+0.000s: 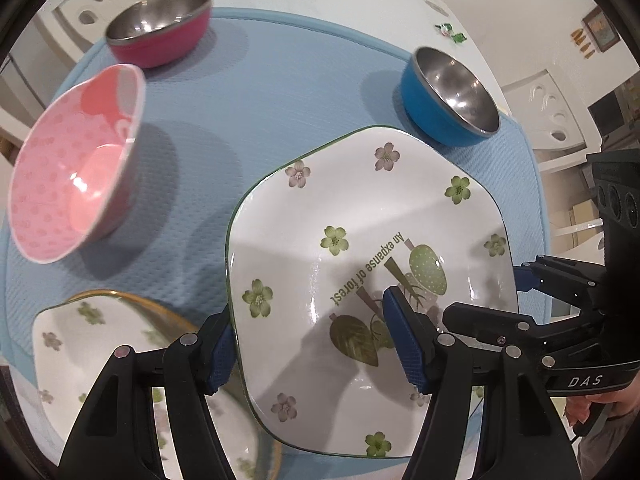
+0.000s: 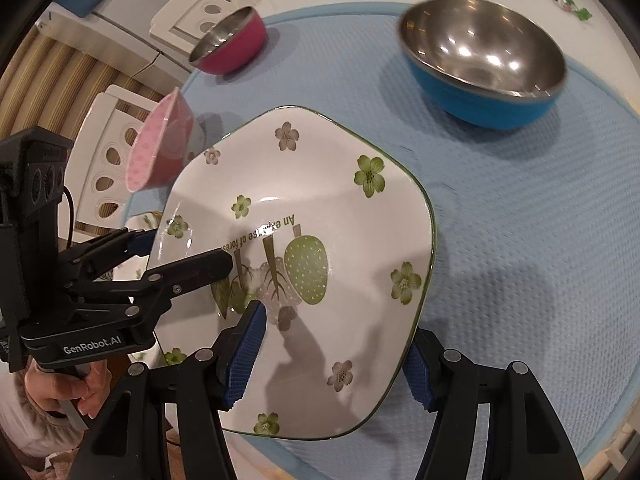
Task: Organize plates and bowls
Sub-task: 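Lift the forest plate with the right tool and carry it toward the plate stack, then lower the held forest plate onto the plate stack with the right tool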
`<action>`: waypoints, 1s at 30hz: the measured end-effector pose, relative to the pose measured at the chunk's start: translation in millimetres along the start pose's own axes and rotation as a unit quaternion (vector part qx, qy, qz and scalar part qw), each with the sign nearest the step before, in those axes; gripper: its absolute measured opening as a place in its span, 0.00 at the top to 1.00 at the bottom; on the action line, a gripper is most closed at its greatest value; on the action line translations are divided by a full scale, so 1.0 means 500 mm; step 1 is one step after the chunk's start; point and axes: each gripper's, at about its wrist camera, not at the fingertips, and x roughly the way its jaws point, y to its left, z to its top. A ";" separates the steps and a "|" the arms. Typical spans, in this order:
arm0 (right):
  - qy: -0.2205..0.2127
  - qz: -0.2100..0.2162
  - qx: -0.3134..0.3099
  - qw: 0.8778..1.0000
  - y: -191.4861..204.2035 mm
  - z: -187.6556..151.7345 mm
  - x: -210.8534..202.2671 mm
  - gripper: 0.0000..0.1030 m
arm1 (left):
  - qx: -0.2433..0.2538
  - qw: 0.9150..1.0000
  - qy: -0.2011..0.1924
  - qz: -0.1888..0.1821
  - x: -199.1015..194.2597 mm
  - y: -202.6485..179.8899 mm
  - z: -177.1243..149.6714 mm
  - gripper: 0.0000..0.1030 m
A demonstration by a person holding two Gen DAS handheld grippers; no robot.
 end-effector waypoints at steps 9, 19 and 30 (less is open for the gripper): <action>-0.017 0.009 -0.011 1.000 0.081 0.011 -0.016 0.39 | -0.015 1.000 -0.017 -0.006 -0.067 0.090 -0.013 0.38; -0.020 0.015 -0.030 0.999 0.172 0.014 -0.011 0.39 | -0.030 0.999 -0.036 -0.005 -0.123 0.173 -0.026 0.38; -0.007 0.020 -0.036 0.999 0.249 -0.008 0.017 0.39 | -0.033 0.999 -0.041 0.001 -0.155 0.238 -0.058 0.38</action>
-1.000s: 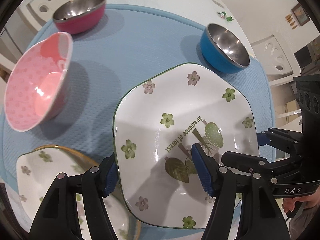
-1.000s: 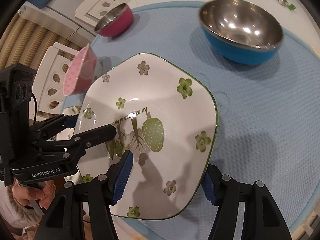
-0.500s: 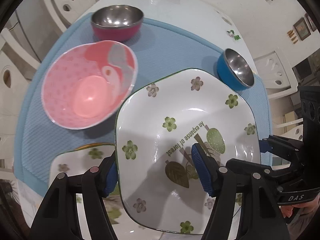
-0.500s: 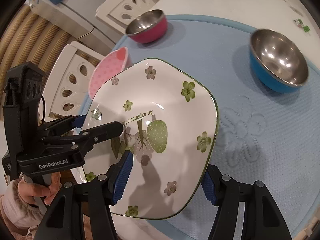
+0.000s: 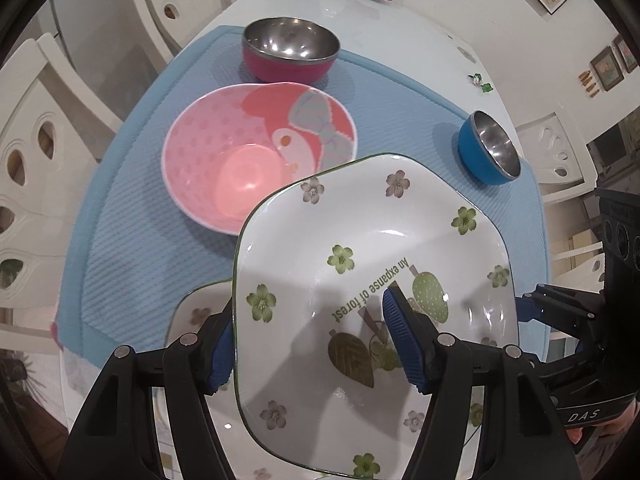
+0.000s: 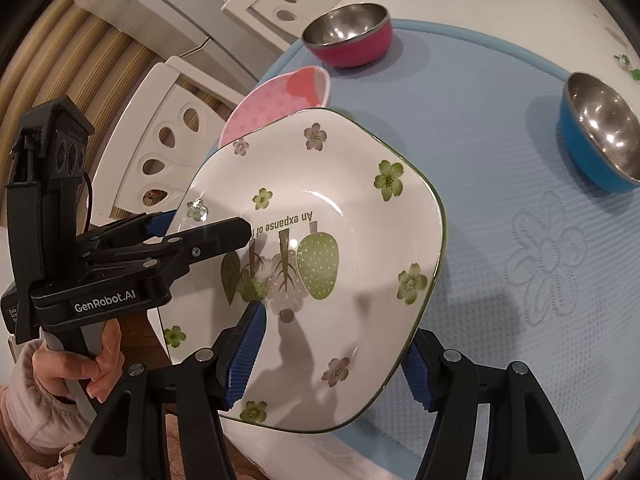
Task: Organize plates and bowls
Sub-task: 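Lower the held forest plate onto the plate stack with the right tool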
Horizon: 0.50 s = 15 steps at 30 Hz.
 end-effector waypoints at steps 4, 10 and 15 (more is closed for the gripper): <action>0.007 -0.003 -0.007 1.000 0.025 -0.010 0.011 0.39 | -0.003 1.000 -0.002 -0.004 -0.010 0.025 -0.018 0.38; 0.018 -0.004 -0.018 1.000 0.060 -0.029 0.028 0.39 | 0.002 1.000 0.003 -0.012 -0.019 0.059 -0.047 0.38; 0.029 -0.005 -0.020 0.999 0.085 -0.050 0.053 0.39 | 0.008 1.000 0.007 -0.014 -0.021 0.081 -0.071 0.38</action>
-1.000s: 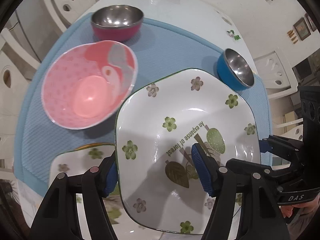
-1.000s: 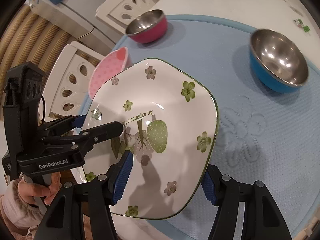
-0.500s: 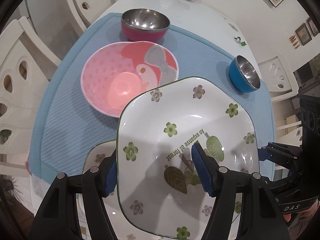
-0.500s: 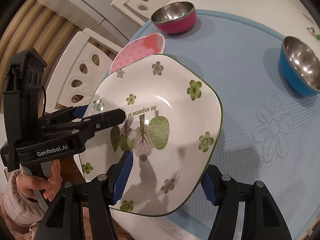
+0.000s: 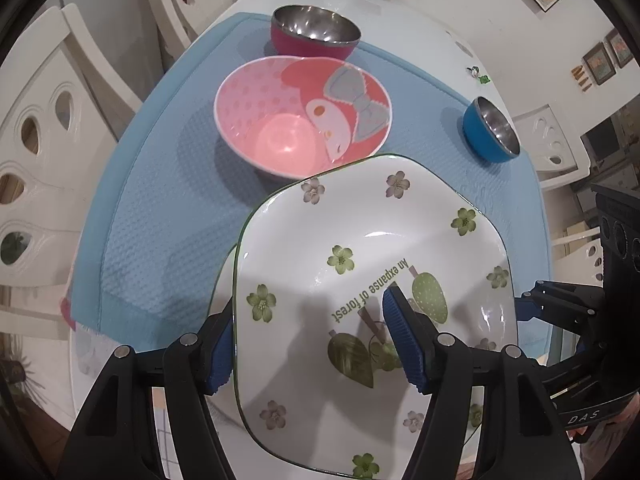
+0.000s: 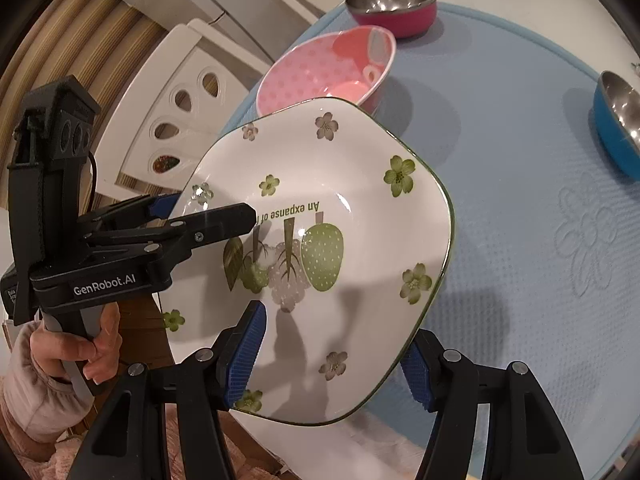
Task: Organize plates and bowls
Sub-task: 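Lower the held forest plate onto the plate stack with the right tool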
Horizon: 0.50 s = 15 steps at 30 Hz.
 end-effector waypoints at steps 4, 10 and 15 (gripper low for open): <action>0.007 0.000 0.001 1.000 0.016 -0.010 0.021 0.39 | 0.002 1.000 0.006 0.003 0.006 0.015 -0.017 0.38; 0.015 -0.004 0.007 1.000 0.024 -0.011 0.048 0.39 | 0.004 1.000 0.015 0.006 0.014 0.034 -0.042 0.38; 0.025 -0.009 0.012 1.000 0.025 -0.014 0.067 0.39 | -0.004 1.000 0.020 0.001 0.023 0.047 -0.053 0.38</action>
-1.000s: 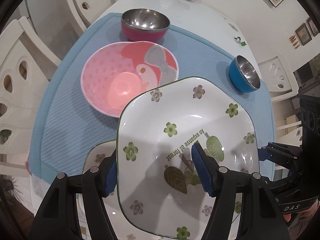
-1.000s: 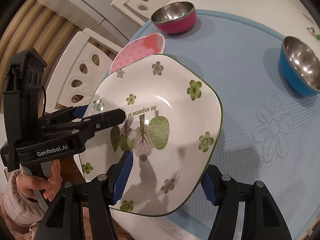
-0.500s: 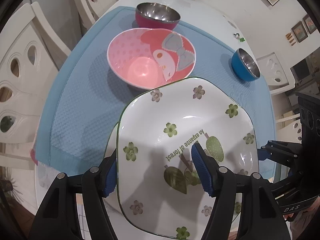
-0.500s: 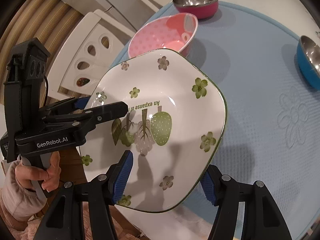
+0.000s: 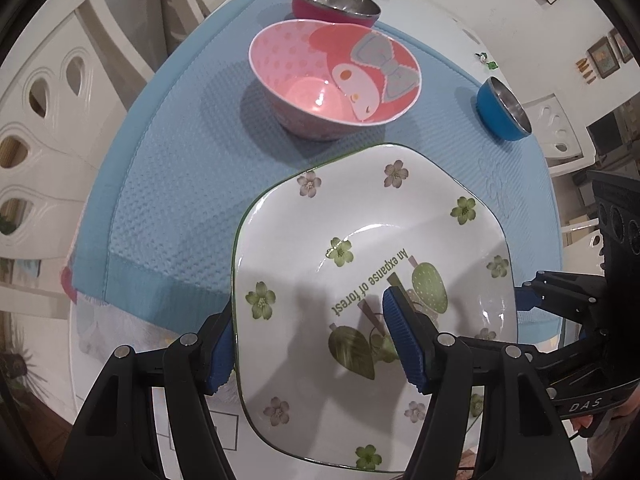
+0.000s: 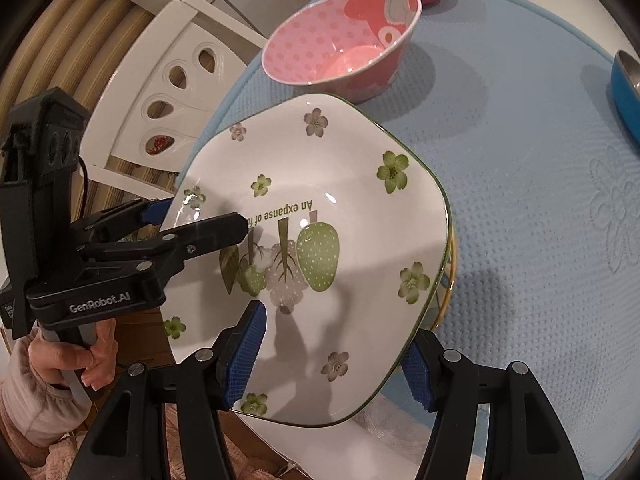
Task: Organize plates and bowls
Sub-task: 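Lower the held forest plate onto the plate stack with the right tool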
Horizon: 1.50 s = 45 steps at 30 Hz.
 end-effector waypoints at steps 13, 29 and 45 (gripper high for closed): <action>0.012 -0.002 0.009 1.000 -0.001 0.015 0.020 0.39 | -0.012 1.000 0.002 0.008 0.002 0.007 0.006 0.38; 0.048 -0.018 0.035 0.998 0.021 0.038 0.059 0.39 | -0.037 0.998 0.030 0.036 0.020 0.025 0.001 0.38; 0.026 -0.003 0.066 0.997 -0.013 0.032 0.028 0.39 | -0.022 0.998 0.031 0.055 0.025 0.002 -0.003 0.38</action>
